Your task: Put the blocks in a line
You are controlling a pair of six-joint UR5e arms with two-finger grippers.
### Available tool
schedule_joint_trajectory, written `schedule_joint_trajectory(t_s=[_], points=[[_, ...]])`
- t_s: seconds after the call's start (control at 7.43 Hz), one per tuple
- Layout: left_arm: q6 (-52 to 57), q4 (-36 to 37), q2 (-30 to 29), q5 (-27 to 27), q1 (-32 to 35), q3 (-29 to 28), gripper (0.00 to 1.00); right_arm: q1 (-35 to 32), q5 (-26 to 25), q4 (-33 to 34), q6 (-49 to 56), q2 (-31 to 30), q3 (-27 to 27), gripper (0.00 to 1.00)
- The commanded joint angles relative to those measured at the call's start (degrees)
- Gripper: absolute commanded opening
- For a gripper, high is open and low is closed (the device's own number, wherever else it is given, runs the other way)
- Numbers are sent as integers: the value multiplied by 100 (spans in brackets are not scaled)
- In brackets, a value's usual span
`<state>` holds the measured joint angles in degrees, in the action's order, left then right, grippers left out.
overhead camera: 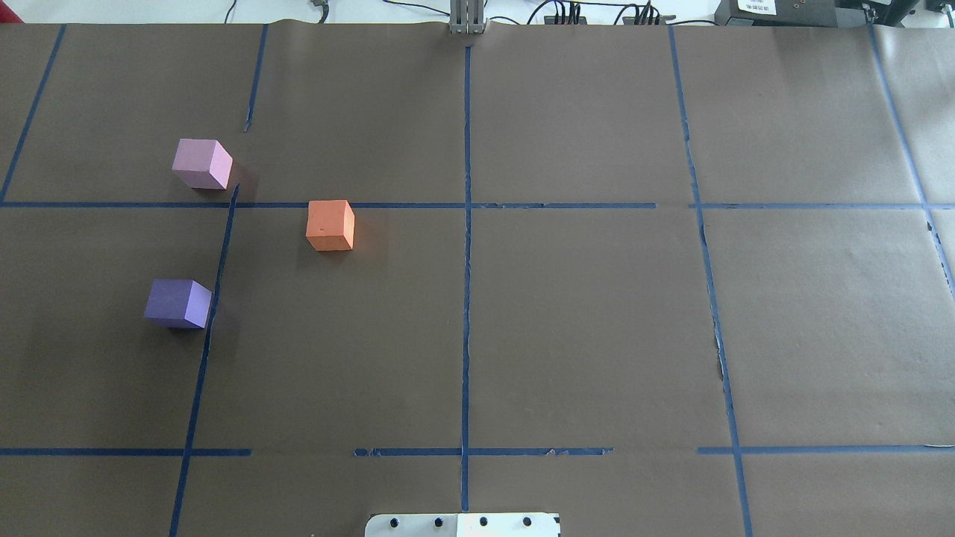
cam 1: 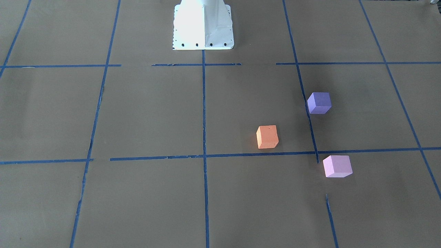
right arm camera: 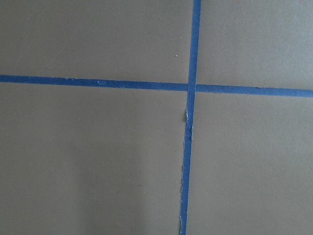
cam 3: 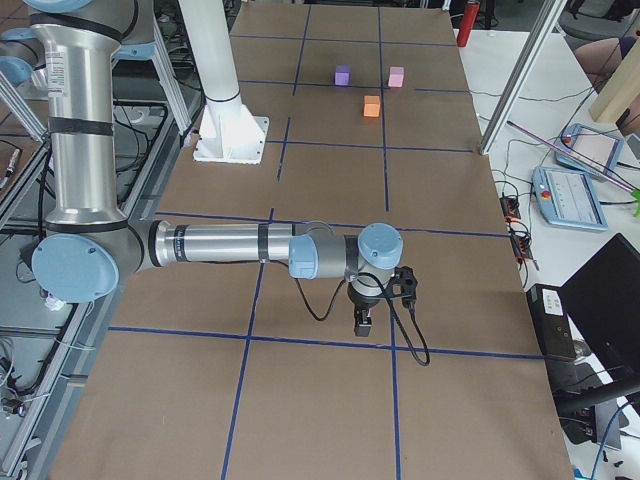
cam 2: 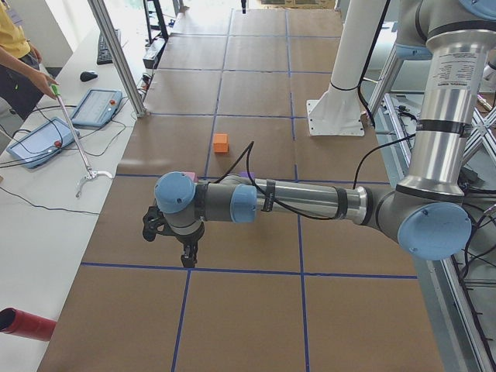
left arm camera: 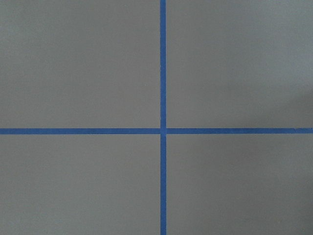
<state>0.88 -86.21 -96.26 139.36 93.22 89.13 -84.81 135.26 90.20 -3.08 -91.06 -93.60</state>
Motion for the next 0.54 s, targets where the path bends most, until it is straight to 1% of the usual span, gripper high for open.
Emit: schedule_joint_trajectory(t_s=[0.0, 0.4], points=[[-26, 7, -7, -40, 74, 69, 100, 0, 0, -3, 0, 0, 0, 100], [-9, -45, -51, 13, 65, 122, 100, 0, 0, 6, 0, 0, 0, 100]])
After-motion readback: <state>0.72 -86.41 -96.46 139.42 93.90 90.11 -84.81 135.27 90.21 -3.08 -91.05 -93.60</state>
